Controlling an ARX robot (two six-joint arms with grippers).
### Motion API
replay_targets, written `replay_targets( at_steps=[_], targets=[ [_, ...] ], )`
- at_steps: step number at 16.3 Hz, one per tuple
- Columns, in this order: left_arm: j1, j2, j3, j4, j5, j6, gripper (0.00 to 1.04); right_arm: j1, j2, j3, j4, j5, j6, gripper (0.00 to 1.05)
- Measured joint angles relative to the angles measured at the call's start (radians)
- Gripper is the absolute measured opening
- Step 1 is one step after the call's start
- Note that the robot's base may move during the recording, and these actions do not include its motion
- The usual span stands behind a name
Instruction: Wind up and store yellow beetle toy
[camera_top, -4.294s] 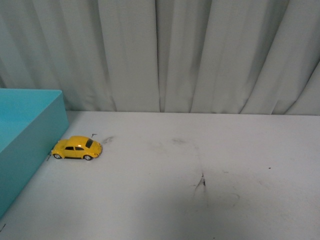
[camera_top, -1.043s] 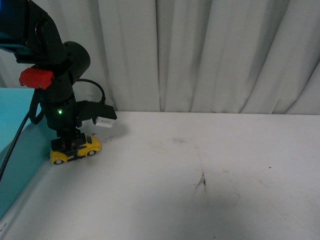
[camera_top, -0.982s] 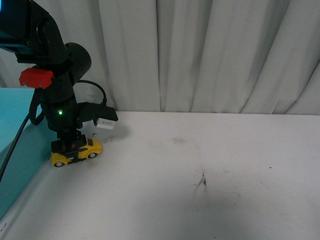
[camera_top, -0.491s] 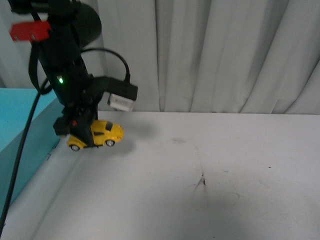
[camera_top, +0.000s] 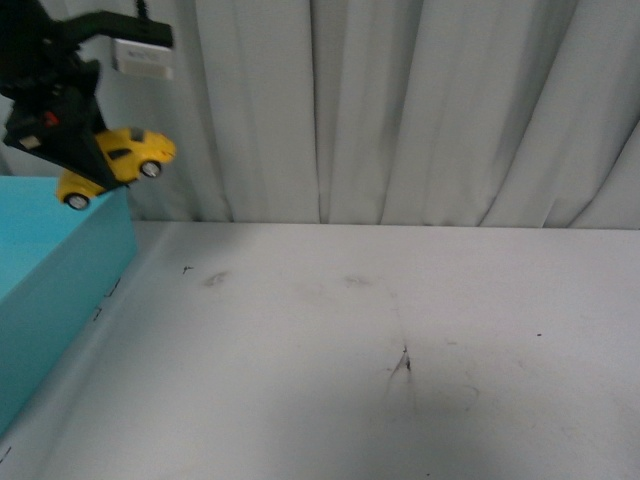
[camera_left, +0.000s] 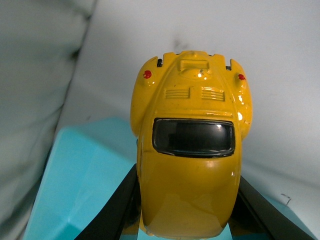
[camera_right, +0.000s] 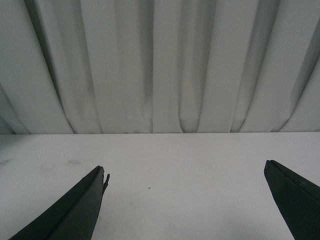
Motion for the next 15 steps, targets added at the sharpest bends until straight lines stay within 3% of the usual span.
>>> replay_targets(
  at_steps=[2, 6, 9, 15],
  targets=[
    [0.11, -0.053, -0.008, 0.078, -0.015, -0.136, 0.41, 0.0, 0.0, 0.0, 0.0, 0.0, 0.0, 0.98],
    [0.283, -0.17, -0.221, 0.229, -0.1, -0.349, 0.41, 0.0, 0.0, 0.0, 0.0, 0.0, 0.0, 0.98],
    [0.328, -0.156, -0.382, 0.34, -0.195, -0.475, 0.41, 0.0, 0.0, 0.0, 0.0, 0.0, 0.0, 0.98],
    [0.336, -0.046, -0.455, 0.483, -0.223, -0.583, 0.41, 0.0, 0.0, 0.0, 0.0, 0.0, 0.0, 0.98]
  ],
)
